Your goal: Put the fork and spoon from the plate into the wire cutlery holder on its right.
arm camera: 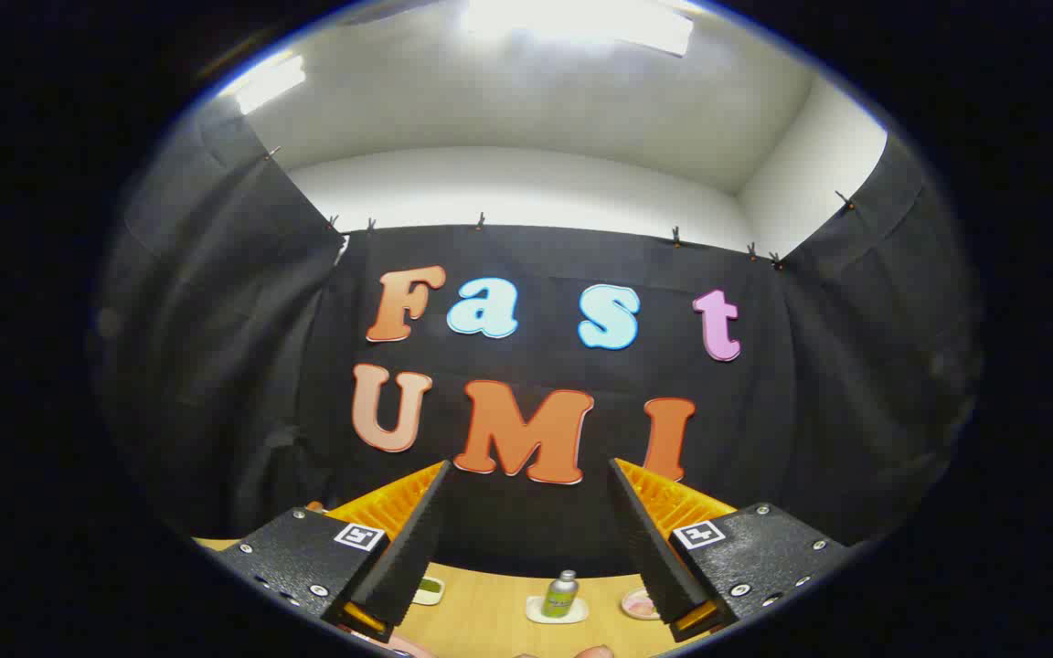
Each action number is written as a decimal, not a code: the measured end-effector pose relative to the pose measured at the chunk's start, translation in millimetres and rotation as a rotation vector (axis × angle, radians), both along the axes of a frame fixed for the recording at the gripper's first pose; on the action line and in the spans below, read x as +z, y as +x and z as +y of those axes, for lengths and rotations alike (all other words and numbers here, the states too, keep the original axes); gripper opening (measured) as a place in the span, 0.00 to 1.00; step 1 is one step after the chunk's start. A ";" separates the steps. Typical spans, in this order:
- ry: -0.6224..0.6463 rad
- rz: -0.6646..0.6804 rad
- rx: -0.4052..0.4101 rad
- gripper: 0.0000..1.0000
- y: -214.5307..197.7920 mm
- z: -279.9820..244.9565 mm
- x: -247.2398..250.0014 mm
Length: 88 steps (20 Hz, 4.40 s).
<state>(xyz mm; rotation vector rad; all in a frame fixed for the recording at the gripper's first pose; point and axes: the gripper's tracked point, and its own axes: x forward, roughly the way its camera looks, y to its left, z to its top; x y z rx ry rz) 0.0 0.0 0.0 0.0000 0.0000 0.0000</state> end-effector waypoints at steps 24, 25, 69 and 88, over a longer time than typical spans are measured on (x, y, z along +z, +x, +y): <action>0.058 0.281 0.036 0.99 -14.4 33.7 -95.2; 0.060 0.313 0.047 0.98 -14.6 40.1 -108.6; 0.051 1.516 0.211 0.23 -204.3 179.4 -444.3; 0.136 1.271 0.165 0.06 -153.9 119.7 -376.5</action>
